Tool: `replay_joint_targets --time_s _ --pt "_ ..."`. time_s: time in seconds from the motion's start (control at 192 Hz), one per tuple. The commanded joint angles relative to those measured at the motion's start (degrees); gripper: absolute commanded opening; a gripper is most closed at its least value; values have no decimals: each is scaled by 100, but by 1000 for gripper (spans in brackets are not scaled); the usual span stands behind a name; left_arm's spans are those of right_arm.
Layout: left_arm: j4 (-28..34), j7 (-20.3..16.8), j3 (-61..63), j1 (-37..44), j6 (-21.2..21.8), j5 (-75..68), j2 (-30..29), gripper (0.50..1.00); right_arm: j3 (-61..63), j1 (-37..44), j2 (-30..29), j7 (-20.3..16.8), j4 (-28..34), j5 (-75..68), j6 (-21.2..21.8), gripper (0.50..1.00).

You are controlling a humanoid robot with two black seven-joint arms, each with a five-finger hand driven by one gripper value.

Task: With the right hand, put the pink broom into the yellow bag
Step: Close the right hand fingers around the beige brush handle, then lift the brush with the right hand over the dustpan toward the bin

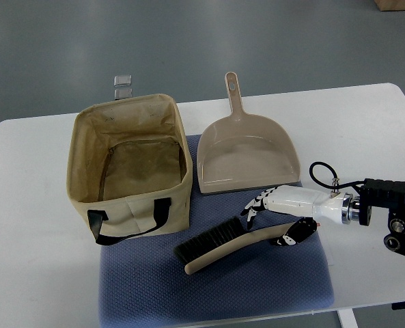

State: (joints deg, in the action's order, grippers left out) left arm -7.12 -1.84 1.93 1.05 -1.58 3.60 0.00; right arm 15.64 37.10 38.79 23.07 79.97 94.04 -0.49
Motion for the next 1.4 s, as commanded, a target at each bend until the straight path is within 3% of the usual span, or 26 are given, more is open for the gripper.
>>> replay_joint_targets --time_s 0.0,0.494,0.645,0.692,0.775,0.811,0.895,1.103,1.394 --pt "0 0 0 0 0 0 0 1000 1 8 -3 -40 -7 0 -39 805" --pt "0 0 0 0 0 0 0 1000 -43 -36 -3 -57 -7 228 -48 791" --pt "0 0 0 0 0 0 0 1000 -52 -36 -82 -57 -7 299 -48 707" --pt "0 0 0 0 0 0 0 1000 -61 -36 -82 -49 -7 369 -48 631" --pt "0 0 0 0 0 0 0 1000 -69 -36 -73 -49 -7 378 -48 560" --pt "0 0 0 0 0 0 0 1000 -61 -45 -73 -49 -7 378 -48 501" --pt "0 0 0 0 0 0 0 1000 -43 -36 -65 -49 -16 378 -92 500" --pt "0 0 0 0 0 0 0 1000 212 43 137 -31 -42 264 -733 500" --pt "0 0 0 0 0 0 0 1000 651 596 937 39 -51 -492 -778 500"
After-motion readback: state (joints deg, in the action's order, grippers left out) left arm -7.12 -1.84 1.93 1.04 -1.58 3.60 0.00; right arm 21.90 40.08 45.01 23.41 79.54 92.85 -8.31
